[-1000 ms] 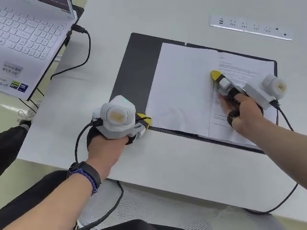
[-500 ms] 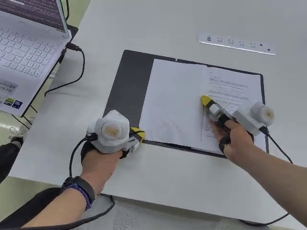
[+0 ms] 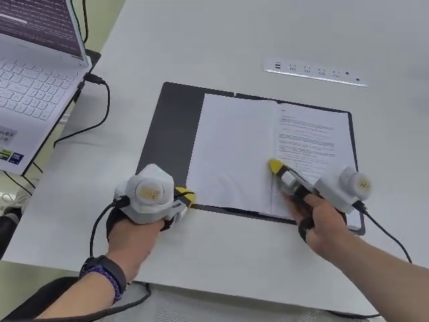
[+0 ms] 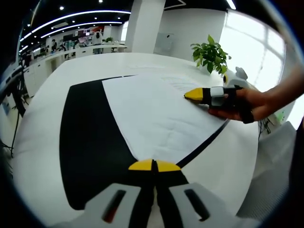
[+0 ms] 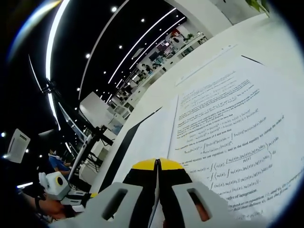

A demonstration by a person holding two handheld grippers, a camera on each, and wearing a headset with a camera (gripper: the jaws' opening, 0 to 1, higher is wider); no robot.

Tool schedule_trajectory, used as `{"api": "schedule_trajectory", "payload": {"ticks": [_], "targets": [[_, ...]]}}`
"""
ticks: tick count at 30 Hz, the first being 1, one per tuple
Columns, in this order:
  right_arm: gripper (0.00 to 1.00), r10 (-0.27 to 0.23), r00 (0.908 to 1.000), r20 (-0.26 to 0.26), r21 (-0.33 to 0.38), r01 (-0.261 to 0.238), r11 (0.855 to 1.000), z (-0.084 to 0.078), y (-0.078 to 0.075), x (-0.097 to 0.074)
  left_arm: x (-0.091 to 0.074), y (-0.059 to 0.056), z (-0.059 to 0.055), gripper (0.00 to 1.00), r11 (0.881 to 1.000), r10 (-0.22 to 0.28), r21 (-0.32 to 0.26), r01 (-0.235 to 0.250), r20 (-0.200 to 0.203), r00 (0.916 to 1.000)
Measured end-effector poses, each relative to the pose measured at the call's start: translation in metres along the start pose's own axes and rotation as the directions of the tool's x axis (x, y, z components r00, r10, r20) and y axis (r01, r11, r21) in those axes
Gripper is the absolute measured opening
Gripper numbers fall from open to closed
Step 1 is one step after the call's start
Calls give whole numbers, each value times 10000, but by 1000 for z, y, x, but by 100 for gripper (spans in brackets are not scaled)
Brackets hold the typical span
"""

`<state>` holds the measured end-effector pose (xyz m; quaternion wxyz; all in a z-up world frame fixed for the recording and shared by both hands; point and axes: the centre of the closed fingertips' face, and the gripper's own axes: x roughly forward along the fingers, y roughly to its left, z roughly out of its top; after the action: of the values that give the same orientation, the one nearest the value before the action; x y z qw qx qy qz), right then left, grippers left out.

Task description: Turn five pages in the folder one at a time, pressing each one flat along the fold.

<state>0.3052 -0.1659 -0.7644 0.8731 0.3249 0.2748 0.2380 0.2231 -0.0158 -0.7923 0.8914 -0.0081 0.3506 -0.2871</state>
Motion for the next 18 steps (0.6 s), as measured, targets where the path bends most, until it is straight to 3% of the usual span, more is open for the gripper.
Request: {"api": "schedule_trajectory", "payload": {"ticks": [4, 18], "targets": [[0, 41, 10000, -91, -81, -42, 10000, -5, -7, -3, -1, 0, 0, 0, 10000, -19, -2, 19, 43, 10000], [0, 70, 9992, -397, -150, -76, 9999, -29, -6, -22, -2, -1, 0, 0, 9999, -74, 85, 73, 97, 9999]]}}
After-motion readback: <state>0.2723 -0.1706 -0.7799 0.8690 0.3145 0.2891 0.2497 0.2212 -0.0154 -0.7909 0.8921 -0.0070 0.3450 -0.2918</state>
